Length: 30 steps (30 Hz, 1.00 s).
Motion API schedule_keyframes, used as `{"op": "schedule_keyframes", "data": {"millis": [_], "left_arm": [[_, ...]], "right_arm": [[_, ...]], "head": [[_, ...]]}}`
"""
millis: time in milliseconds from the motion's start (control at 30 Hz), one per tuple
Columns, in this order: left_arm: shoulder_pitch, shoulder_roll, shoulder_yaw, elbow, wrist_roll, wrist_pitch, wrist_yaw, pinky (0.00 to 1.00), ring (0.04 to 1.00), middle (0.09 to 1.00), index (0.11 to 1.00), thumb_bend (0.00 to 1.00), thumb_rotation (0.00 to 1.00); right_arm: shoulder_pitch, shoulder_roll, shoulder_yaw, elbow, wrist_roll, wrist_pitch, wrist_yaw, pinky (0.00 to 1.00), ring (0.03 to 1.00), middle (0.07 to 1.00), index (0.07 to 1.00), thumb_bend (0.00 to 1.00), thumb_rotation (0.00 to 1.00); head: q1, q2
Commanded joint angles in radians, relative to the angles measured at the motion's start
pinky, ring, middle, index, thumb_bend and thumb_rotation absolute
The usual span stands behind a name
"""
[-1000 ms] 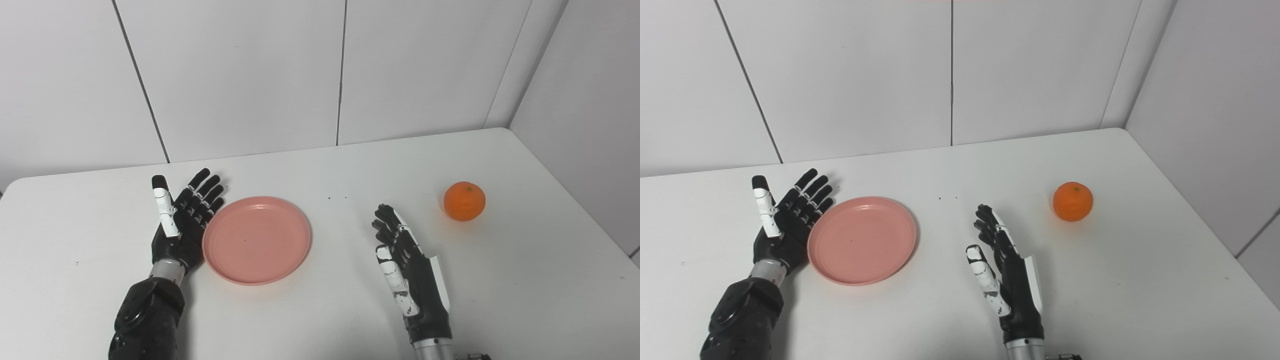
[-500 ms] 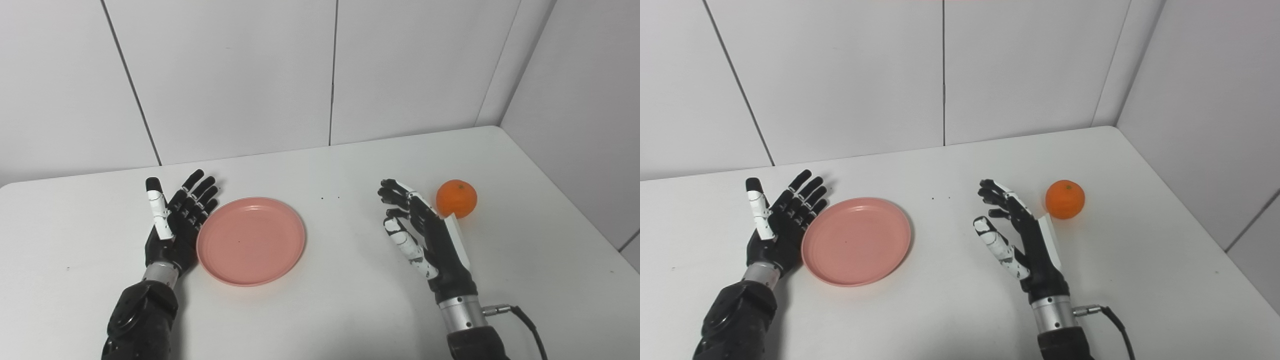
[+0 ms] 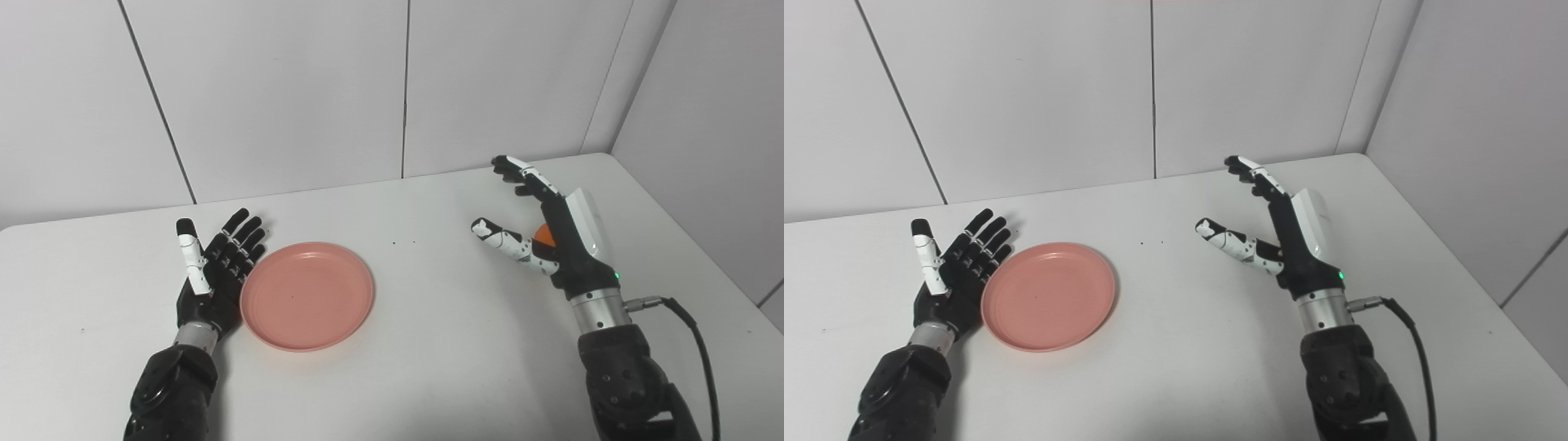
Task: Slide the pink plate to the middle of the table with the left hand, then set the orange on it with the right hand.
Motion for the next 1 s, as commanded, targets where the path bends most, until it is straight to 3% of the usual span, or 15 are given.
{"op": "schedule_keyframes", "data": {"millis": [0,67,200,467,700,967], "left_arm": [[0.030,0.007,-0.004,0.040,0.022,0.041,0.017,0.98,0.907,0.834,0.803,0.95,1.00],[0.031,0.008,-0.006,0.039,0.025,0.040,0.017,0.95,0.900,0.833,0.808,0.96,1.00],[0.031,0.012,-0.008,0.039,0.026,0.040,0.015,0.93,0.894,0.824,0.803,0.97,1.00],[0.031,0.015,-0.005,0.046,0.021,0.038,0.009,0.95,0.900,0.815,0.804,0.98,1.00],[0.034,0.017,-0.011,0.043,0.024,0.038,0.003,0.94,0.899,0.815,0.819,0.97,1.00],[0.039,0.017,-0.013,0.043,0.024,0.037,0.002,0.95,0.902,0.810,0.824,0.99,1.00]], "right_arm": [[-0.045,-0.041,-0.005,-0.014,-0.063,0.015,0.012,0.73,0.784,0.797,0.798,0.82,0.86],[-0.063,-0.070,0.003,-0.009,-0.126,0.026,0.028,0.69,0.771,0.803,0.815,0.81,0.89],[-0.089,-0.117,0.012,0.008,-0.213,0.030,0.054,0.68,0.770,0.810,0.822,0.80,0.84],[-0.124,-0.198,0.033,0.084,-0.361,0.022,0.071,0.73,0.774,0.794,0.832,0.83,0.83],[-0.147,-0.240,0.048,0.146,-0.412,0.046,0.140,0.78,0.798,0.805,0.790,0.84,0.85],[-0.178,-0.253,0.053,0.241,-0.391,0.041,0.150,0.74,0.776,0.774,0.725,0.85,0.79]], "head": [[-0.001,0.000],[-0.002,-0.001],[-0.003,0.000],[-0.005,0.001],[-0.005,0.001],[-0.004,0.002]]}}
